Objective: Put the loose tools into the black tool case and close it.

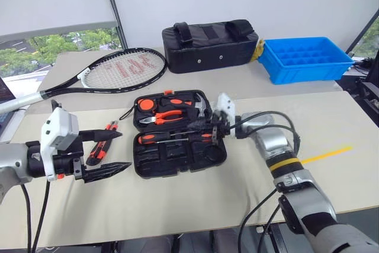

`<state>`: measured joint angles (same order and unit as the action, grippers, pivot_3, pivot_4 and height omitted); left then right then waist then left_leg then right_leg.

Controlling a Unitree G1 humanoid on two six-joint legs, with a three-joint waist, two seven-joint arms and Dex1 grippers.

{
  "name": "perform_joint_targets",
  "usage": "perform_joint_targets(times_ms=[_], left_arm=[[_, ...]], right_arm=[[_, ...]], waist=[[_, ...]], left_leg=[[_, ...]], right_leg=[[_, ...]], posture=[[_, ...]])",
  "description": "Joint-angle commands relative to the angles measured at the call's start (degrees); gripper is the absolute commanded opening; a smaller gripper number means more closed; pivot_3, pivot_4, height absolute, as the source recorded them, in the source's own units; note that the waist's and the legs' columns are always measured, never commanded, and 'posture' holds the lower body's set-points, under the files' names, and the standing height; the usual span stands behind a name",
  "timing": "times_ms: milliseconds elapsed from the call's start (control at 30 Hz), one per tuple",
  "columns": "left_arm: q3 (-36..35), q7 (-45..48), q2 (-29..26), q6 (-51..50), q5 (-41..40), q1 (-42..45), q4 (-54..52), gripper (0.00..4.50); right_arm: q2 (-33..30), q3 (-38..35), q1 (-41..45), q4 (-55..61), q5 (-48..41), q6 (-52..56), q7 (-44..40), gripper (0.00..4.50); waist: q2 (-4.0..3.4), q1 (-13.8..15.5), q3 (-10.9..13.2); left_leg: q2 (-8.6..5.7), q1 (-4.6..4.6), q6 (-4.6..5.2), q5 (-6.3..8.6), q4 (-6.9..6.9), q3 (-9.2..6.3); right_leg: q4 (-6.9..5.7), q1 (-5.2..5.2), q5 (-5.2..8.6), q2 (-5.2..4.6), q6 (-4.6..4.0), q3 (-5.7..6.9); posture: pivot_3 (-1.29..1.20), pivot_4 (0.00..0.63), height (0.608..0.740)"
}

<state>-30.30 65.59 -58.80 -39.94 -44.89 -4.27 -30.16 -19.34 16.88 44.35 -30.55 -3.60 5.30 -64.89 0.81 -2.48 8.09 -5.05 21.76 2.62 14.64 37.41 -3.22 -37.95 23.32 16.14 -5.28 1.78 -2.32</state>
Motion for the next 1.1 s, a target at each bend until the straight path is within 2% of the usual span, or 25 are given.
perform_joint_targets(times_ms=[33, 100, 200, 300, 400, 500, 600, 767, 867, 1100], left_arm=[[-1.09, 0.51, -0.98, 1.16, 0.47, -0.11, 0.05, 4.50], [-1.51, 0.59, -0.79, 1.20, 1.03, -1.15, -0.04, 4.50], [-1.68, 0.14, -0.17, 1.80, 1.90, -2.10, 0.06, 4.50], [-2.50, -2.69, 2.50, 2.69, 2.88, -2.38, 1.67, 4.50], [-2.84, -7.39, 5.89, 5.13, 6.89, -3.55, 4.76, 4.50], [-4.99, -14.55, 12.01, 7.27, 8.51, -2.91, 9.53, 4.50], [-7.56, -20.88, 16.15, 11.02, 11.81, -1.64, 15.48, 4.50], [-5.09, -27.88, 16.21, 14.95, 22.16, -5.19, 25.44, 4.50], [-4.73, -31.54, 16.87, 15.88, 24.67, -4.55, 28.89, 4.50], [-4.73, -34.40, 18.53, 13.37, 24.72, -3.85, 31.62, 4.50]], right_arm=[[-2.53, 5.90, -1.56, -0.19, 6.59, -1.38, -1.65, 0.02], [-3.07, 7.05, -2.84, 1.41, 7.35, -1.86, -2.07, 0.02], [-2.65, 6.12, -3.21, 1.75, 7.62, -3.15, -0.19, 0.02], [0.74, -0.64, -1.65, 2.69, 0.79, -4.35, 1.81, 0.02], [1.53, -5.23, -0.74, 6.42, -6.03, -2.85, -1.64, 0.02], [0.51, -8.96, -0.37, 14.27, -15.04, 6.76, -5.65, 0.78], [-0.59, -11.04, -0.32, 19.57, -18.85, 10.18, -6.13, 1.79], [-2.38, -13.51, 0.14, 23.53, -23.56, 14.28, -7.33, 3.63], [-3.44, -13.86, 0.01, 23.20, -24.74, 14.19, -9.01, 4.43], [-4.96, -12.02, 0.43, 22.43, -22.17, 10.23, -13.07, 4.43]], waist=[[0.00, 0.03, -0.01], [0.06, 0.12, -0.05], [0.12, 0.28, -0.09], [0.18, 0.23, -0.12], [0.17, 0.03, -0.09], [0.13, -0.03, -0.06], [0.18, 0.13, -0.07], [0.21, 0.12, -0.07], [0.24, 0.38, -0.06], [0.26, 1.27, -0.07]], left_leg=[[-0.01, -0.11, 0.00, 0.00, -0.02, 0.02], [0.00, -0.54, 0.03, 0.03, -0.16, 0.02], [0.00, -0.61, 0.05, 0.04, -0.22, 0.01], [0.00, -0.61, 0.05, 0.04, -0.26, 0.02], [0.00, -0.53, 0.01, 0.02, -0.34, 0.02], [-0.02, -0.39, -0.01, 0.00, -0.45, 0.03], [0.01, -0.39, -0.03, 0.06, -0.46, 0.01], [0.01, -0.39, -0.03, 0.10, -0.47, 0.01], [-0.01, -0.39, 0.03, 0.14, -0.46, 0.01], [0.00, -0.39, 0.03, 0.14, -0.46, -0.01]], right_leg=[[0.01, -0.02, 0.00, 0.00, 0.00, -0.01], [0.12, -0.28, 0.00, -0.01, 0.00, 0.01], [0.29, -0.40, 0.00, -0.02, 0.00, 0.01], [0.30, -0.39, 0.00, -0.02, 0.00, 0.01], [0.30, -0.28, -0.05, 0.00, -0.09, -0.01], [0.25, -0.14, -0.10, 0.01, -0.16, 0.00], [0.25, -0.10, -0.10, 0.03, -0.16, 0.07], [0.30, -0.10, -0.10, 0.00, -0.16, 0.08], [0.34, -0.09, -0.10, -0.04, -0.16, 0.08], [0.35, -0.07, -0.10, -0.08, -0.16, 0.05]], posture=[[0.00, 0.150, 0.740], [0.00, 0.150, 0.740], [0.00, 0.150, 0.740], [0.00, 0.150, 0.740], [0.00, 0.150, 0.740], [0.00, 0.150, 0.740], [0.00, 0.150, 0.740], [0.00, 0.150, 0.740], [0.00, 0.150, 0.740], [0.00, 0.150, 0.740]])
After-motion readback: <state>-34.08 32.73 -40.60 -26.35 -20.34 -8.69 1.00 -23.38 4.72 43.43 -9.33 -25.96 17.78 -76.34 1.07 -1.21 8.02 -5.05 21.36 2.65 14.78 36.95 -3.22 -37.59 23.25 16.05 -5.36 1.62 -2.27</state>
